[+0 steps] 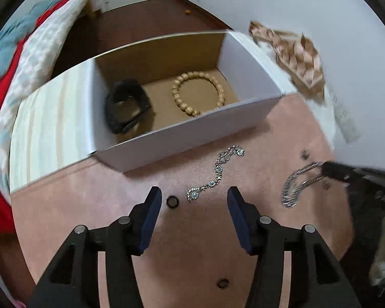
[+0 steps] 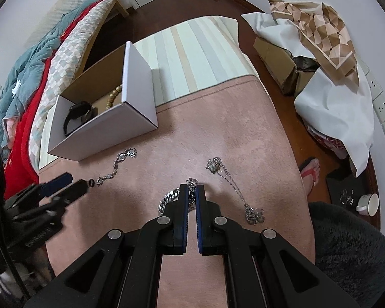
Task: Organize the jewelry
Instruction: 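Grasp the silver chain necklace with the left tool, then lower the chains into the white box with both tools and release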
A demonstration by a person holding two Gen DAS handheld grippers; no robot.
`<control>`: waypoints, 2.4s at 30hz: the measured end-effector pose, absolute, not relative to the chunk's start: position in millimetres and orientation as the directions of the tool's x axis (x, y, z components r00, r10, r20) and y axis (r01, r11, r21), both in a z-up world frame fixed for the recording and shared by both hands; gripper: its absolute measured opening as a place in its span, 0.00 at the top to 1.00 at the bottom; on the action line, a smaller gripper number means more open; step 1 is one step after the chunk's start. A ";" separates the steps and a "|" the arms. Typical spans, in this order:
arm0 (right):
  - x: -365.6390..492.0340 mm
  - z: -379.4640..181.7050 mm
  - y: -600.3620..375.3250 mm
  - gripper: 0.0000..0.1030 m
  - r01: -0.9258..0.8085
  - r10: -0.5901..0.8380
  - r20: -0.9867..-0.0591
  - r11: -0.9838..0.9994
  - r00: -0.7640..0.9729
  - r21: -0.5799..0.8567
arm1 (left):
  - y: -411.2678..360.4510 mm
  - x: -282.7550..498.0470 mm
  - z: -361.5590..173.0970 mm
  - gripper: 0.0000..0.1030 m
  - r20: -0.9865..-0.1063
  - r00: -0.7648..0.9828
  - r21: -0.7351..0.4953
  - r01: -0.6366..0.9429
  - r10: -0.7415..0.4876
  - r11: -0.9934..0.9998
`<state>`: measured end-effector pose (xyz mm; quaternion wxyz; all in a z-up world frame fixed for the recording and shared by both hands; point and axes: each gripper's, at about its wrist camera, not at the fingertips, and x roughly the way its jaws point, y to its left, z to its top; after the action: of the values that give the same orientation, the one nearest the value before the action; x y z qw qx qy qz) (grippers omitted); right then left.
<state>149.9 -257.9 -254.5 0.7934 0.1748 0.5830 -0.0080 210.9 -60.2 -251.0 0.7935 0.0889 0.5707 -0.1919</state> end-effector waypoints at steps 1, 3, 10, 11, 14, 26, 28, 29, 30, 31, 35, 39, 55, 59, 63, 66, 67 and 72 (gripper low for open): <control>149.0 -255.6 -259.2 0.95 0.220 0.192 -0.928 0.938 0.318 0.270 | -66.2 212.3 -258.1 0.51 -0.946 0.271 -0.045 0.427 -0.176 0.903; 148.7 -257.1 -261.9 0.95 0.228 0.192 -0.929 0.935 0.315 0.271 | -74.6 213.6 -268.3 0.51 -0.953 0.273 0.008 0.460 -0.133 0.888; 152.2 -256.9 -267.2 0.95 0.244 0.188 -0.929 0.931 0.317 0.272 | -89.4 211.1 -275.2 0.86 -0.957 0.237 -0.008 0.550 -0.165 0.835; 152.6 -257.3 -267.4 0.95 0.246 0.189 -0.929 0.930 0.317 0.273 | -92.3 210.1 -274.6 0.95 -0.958 0.239 0.003 0.559 -0.157 0.829; 153.0 -258.4 -266.3 0.95 0.249 0.191 -0.929 0.929 0.316 0.275 | -93.1 210.3 -270.6 1.00 -0.956 0.239 -0.010 0.549 -0.168 0.836; 147.3 -246.2 -262.8 0.95 0.228 0.217 -0.916 0.925 0.339 0.304 | -49.0 203.4 -231.0 1.00 -0.920 0.316 -0.088 0.407 -0.231 0.909; 147.3 -242.4 -260.6 0.95 0.222 0.223 -0.912 0.925 0.344 0.310 | -40.2 201.5 -221.1 1.00 -0.911 0.338 -0.092 0.389 -0.235 0.917; 147.2 -240.0 -259.7 0.96 0.219 0.224 -0.910 0.925 0.349 0.311 | -38.0 200.6 -217.4 1.00 -0.908 0.346 -0.095 0.385 -0.238 0.918; 147.0 -235.9 -258.7 0.96 0.215 0.228 -0.905 0.924 0.358 0.318 | -35.0 200.5 -212.6 1.00 -0.904 0.354 -0.096 0.379 -0.240 0.920; 147.1 -232.2 -257.7 0.96 0.210 0.231 -0.902 0.923 0.365 0.322 | -31.5 199.9 -204.9 1.00 -0.896 0.371 -0.098 0.369 -0.243 0.924; 148.0 -215.8 -252.2 0.96 0.185 0.246 -0.887 0.923 0.390 0.337 | -25.5 200.2 -180.8 1.00 -0.873 0.411 -0.115 0.350 -0.263 0.930; 154.2 -193.0 -242.1 0.97 0.141 0.260 -0.869 0.928 0.420 0.346 | -19.5 203.8 -154.4 1.00 -0.848 0.448 -0.128 0.342 -0.282 0.931; 214.8 -138.8 -213.2 0.99 -0.005 0.361 -0.833 0.918 0.420 0.396 | -5.8 231.2 -77.0 1.00 -0.773 0.560 -0.125 0.324 -0.297 0.938; 205.4 -196.0 -231.8 0.86 0.084 0.336 -0.881 0.920 0.332 0.383 | -7.9 223.5 -96.8 1.00 -0.794 0.530 -0.138 0.320 -0.298 0.937; 189.6 -248.7 -243.7 0.85 0.156 0.309 -0.911 0.920 0.275 0.359 | -9.4 215.9 -121.7 1.00 -0.823 0.483 -0.162 0.305 -0.299 0.939; 182.6 -269.1 -243.7 0.85 0.178 0.282 -0.922 0.925 0.265 0.335 | -10.1 209.1 -140.7 1.00 -0.844 0.446 -0.179 0.291 -0.299 0.940; 180.8 -274.0 -242.7 0.85 0.180 0.270 -0.926 0.929 0.263 0.322 | -9.8 206.5 -148.2 1.00 -0.851 0.433 -0.184 0.285 -0.298 0.941; 175.4 -289.8 -233.3 0.85 0.150 0.219 -0.940 0.953 0.263 0.264 | -8.7 200.2 -165.9 1.00 -0.868 0.398 -0.203 0.264 -0.298 0.943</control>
<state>175.4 -233.3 -289.8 0.7800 0.1518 0.6067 0.0221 200.2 -8.7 -165.9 0.8358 -0.0164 0.5224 -0.1681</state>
